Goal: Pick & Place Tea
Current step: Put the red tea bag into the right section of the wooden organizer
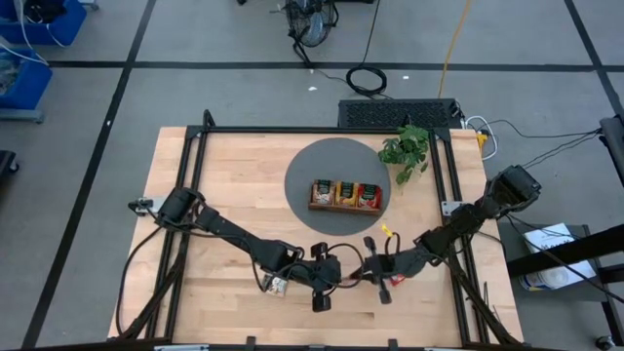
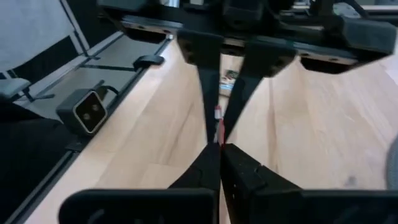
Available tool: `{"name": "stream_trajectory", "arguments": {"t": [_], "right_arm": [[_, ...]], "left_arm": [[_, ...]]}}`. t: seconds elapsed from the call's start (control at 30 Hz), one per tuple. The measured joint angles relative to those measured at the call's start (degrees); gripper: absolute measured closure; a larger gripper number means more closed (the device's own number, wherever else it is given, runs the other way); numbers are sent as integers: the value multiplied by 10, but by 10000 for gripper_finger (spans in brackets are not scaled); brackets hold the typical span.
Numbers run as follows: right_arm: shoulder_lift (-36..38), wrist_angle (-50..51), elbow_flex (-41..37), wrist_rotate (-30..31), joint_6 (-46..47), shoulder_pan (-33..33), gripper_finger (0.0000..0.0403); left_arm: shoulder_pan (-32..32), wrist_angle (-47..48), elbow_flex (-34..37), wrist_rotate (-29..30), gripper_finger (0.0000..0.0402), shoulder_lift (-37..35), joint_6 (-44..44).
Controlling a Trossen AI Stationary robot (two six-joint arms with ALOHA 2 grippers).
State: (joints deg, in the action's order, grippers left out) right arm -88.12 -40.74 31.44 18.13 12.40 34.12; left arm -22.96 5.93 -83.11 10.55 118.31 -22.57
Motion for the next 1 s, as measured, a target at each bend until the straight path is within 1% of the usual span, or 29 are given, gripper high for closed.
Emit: {"name": "stream_trajectory", "arguments": {"t": [0.13,0.2,0.37,0.5,0.6,0.67,0.77,0.87,0.93,1.0], "right_arm": [[0,-2,-1,1,0,5,402],[0,-11,-7,1,1,5,402],[0,-45,-33,29,3,6,403],[0,-103,-60,34,4,9,403],[0,-145,-82,75,-1,22,403],[0,-173,-94,105,-9,33,403],[0,-198,-106,132,-16,51,403],[0,-202,-110,158,-20,70,403],[0,-197,-110,196,-25,84,403],[0,-200,-110,233,-37,98,403]], "left_arm": [[0,-1,0,0,397,-1,9],[0,-1,0,0,395,-1,8],[0,-2,0,0,360,-1,4],[0,-1,0,0,333,-1,10],[0,-1,0,1,318,-1,10],[-2,-5,0,21,313,-1,4],[-9,-25,0,87,306,-1,6],[-16,-44,0,134,303,-2,21],[-19,-60,0,149,303,-7,30],[-18,-94,0,150,304,-9,36]]}}
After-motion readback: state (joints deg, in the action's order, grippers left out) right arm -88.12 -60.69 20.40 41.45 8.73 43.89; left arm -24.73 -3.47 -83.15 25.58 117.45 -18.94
